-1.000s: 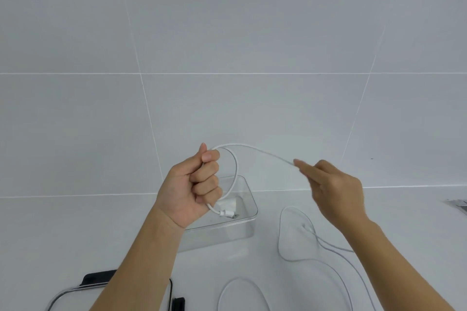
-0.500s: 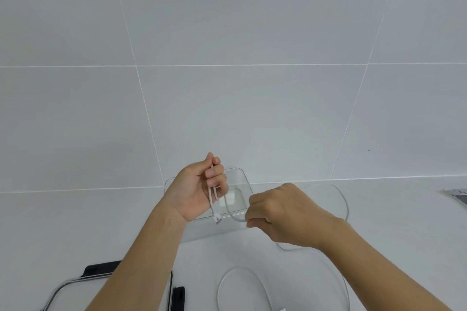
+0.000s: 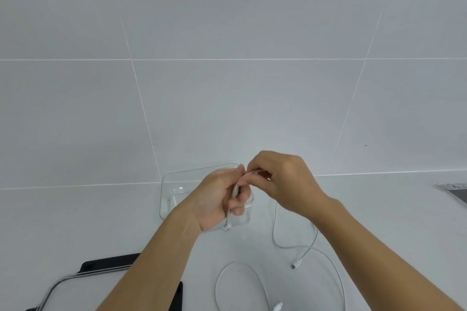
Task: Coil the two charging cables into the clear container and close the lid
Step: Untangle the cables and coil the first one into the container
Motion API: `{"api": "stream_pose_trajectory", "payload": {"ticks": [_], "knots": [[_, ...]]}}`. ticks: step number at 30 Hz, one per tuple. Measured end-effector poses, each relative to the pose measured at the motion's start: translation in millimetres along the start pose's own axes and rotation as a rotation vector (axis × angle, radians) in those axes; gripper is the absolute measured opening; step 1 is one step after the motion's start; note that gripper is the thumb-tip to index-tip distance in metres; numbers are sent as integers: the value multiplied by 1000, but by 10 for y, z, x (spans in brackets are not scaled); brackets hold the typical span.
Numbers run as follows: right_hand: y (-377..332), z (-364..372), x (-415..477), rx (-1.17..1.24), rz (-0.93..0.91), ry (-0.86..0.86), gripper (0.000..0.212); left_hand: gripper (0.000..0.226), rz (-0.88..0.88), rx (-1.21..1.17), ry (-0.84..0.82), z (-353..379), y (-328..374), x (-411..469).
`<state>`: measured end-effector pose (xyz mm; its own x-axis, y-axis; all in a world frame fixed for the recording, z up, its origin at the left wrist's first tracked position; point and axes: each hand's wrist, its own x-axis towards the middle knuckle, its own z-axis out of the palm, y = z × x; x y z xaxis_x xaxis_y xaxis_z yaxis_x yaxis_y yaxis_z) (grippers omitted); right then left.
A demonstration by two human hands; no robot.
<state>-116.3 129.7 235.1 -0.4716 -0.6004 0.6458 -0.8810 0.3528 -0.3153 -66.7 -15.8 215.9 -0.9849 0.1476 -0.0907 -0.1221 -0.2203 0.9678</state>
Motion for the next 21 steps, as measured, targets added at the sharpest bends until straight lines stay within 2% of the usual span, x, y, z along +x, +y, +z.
{"api": "stream_pose_trajectory", "payload": {"ticks": [3,8,12,16,17,19,21], "knots": [[93,-26,25,101,150,-16,34,36,3,-33,-26,10,29,-5],[193,-85,63,299,222,-1,19,37,30,-121,-45,-18,62,-15],[328,-112,39,252,265,-25,13,31,41,-229,-84,-141,112,-56],[562,-125,-87,300,415,23,19,25,92,-411,-253,-306,212,-116],[621,-130,-123,326,457,56,19,23,99,-477,-337,-357,226,-117],[722,-118,-206,362,531,142,17,32,93,-635,-509,-450,255,-109],[759,-91,-282,233,514,233,17,39,103,-698,-506,-525,263,-92]]}}
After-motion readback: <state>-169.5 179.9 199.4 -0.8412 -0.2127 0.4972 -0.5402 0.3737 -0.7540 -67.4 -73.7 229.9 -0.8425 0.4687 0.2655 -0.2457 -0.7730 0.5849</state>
